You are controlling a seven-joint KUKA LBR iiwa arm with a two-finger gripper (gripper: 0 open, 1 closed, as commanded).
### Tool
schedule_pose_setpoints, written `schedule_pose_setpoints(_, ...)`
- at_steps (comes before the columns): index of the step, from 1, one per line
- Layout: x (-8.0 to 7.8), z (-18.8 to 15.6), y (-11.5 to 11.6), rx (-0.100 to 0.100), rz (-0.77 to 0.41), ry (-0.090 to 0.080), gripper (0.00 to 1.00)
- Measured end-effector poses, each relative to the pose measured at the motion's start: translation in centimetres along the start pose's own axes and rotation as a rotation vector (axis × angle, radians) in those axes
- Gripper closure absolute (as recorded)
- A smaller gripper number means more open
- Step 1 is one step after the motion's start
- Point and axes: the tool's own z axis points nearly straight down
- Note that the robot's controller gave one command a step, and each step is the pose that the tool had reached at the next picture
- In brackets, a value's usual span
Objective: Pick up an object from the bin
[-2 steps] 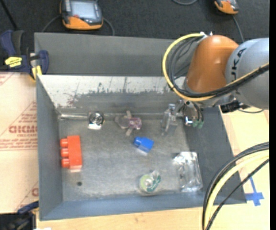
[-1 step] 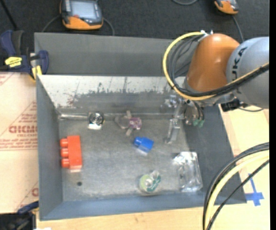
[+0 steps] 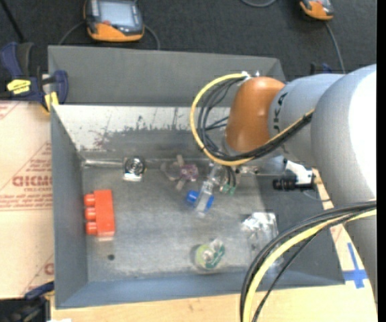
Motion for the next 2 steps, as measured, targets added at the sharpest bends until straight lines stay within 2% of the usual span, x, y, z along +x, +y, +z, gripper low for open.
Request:
schedule_pose_setpoints(1, -0.3, -0.4, 0.1, -0.003, -0.004, -0.009, 1.0)
schedule_pose_setpoints(2, 1.2, -16.4, 0.4, -0.005, -0.008, -0.013, 1.0)
